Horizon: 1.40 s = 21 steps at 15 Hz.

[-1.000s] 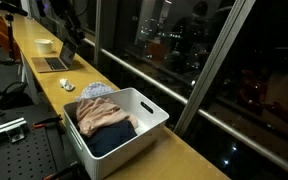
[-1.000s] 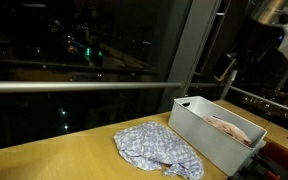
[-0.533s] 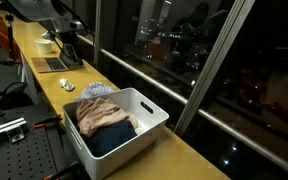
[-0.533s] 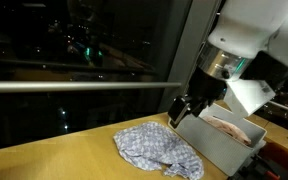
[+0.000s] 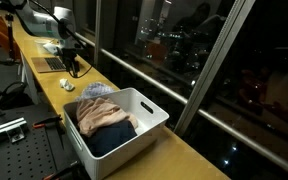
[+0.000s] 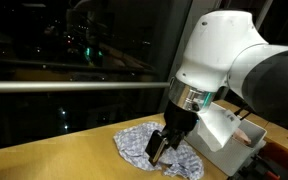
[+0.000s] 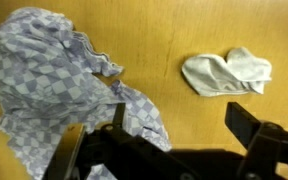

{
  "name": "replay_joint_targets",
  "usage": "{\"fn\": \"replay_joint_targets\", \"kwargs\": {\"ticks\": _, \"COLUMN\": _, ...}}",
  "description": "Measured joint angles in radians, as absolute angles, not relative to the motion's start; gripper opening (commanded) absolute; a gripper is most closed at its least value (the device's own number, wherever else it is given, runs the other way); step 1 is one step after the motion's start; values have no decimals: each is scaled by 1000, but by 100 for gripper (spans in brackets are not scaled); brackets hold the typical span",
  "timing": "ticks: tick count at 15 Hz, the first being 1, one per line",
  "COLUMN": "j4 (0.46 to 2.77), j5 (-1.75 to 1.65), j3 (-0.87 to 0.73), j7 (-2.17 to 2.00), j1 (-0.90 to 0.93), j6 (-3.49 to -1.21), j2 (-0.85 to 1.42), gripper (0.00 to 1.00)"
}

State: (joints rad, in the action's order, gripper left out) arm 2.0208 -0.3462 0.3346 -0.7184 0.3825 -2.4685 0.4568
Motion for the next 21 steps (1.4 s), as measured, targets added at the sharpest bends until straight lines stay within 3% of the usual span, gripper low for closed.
{"fn": "replay_joint_targets", "kwargs": {"ticks": 13, "j4": 1615, "j5": -100, "j3": 288, "j7": -362, "j1": 472, "j6": -2434, "j2": 858, "gripper": 100}}
{"fn": "replay_joint_targets", "kwargs": {"ticks": 21, "j4": 1378, "j5": -84, "j3": 245, "j7": -364, "j1": 532, "j6": -2098, "j2": 934, "gripper": 100}}
